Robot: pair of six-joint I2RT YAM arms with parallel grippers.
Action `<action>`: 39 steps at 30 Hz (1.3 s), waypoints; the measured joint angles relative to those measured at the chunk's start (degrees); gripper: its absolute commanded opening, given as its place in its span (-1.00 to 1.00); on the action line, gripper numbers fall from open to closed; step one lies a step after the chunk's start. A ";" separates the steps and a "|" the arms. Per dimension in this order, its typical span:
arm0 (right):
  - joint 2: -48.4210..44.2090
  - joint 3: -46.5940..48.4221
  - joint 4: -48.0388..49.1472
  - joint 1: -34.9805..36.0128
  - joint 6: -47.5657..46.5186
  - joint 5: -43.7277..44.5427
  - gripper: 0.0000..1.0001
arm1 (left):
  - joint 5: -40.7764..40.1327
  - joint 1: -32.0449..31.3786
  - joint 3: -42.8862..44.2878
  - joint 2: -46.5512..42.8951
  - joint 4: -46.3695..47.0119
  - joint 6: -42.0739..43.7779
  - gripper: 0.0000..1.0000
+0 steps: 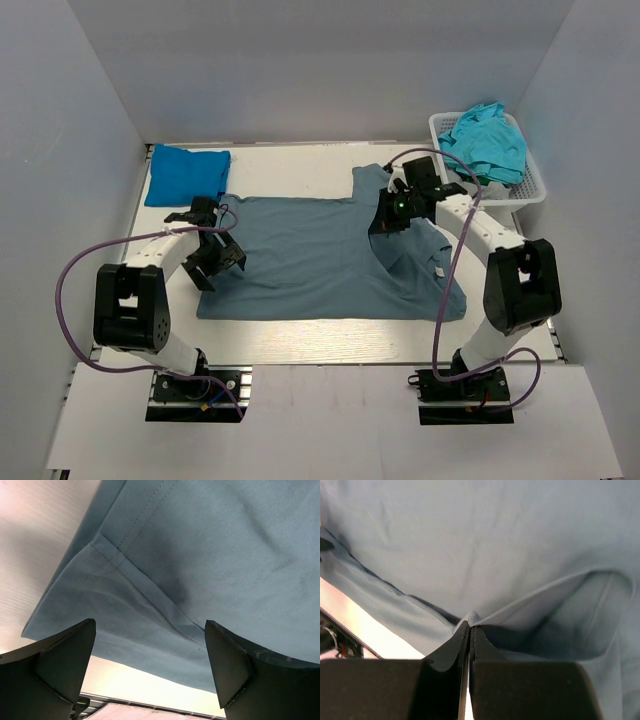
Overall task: Fold and stack the t-shirts
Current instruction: Fold the flattened tshirt in 1/3 of the way
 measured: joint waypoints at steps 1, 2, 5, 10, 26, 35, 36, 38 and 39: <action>0.96 1.20 0.04 0.04 -0.07 -0.31 -1.00 | 0.00 0.02 0.07 0.09 0.04 0.13 1.00; 1.97 2.21 0.07 0.04 -0.15 -0.79 -1.00 | 0.00 0.02 0.15 0.20 0.04 0.20 1.00; 4.37 3.76 -0.20 0.48 -0.39 -1.70 -1.00 | 0.00 0.00 0.39 0.72 0.00 0.66 1.00; 7.98 5.92 -1.42 1.84 -2.27 -2.27 -1.00 | 0.02 0.00 0.50 1.62 -0.02 1.03 1.00; 17.73 15.61 -5.64 11.41 -9.01 0.92 -0.85 | 0.02 0.00 0.72 1.77 -0.07 1.27 1.00; 20.79 18.05 -6.12 13.14 -6.97 6.43 0.81 | 0.44 0.02 0.74 1.77 -0.48 1.95 1.00; 20.79 18.16 -6.19 13.22 -7.06 6.71 0.81 | 0.59 0.00 0.74 1.77 -0.50 2.03 1.00; 20.79 18.86 -6.23 13.33 -6.78 7.15 0.81 | 0.87 0.00 0.74 1.77 -0.48 2.10 1.00; 20.68 19.06 -6.16 13.33 -6.34 7.48 0.81 | 0.94 0.00 0.76 1.77 -0.48 2.10 1.00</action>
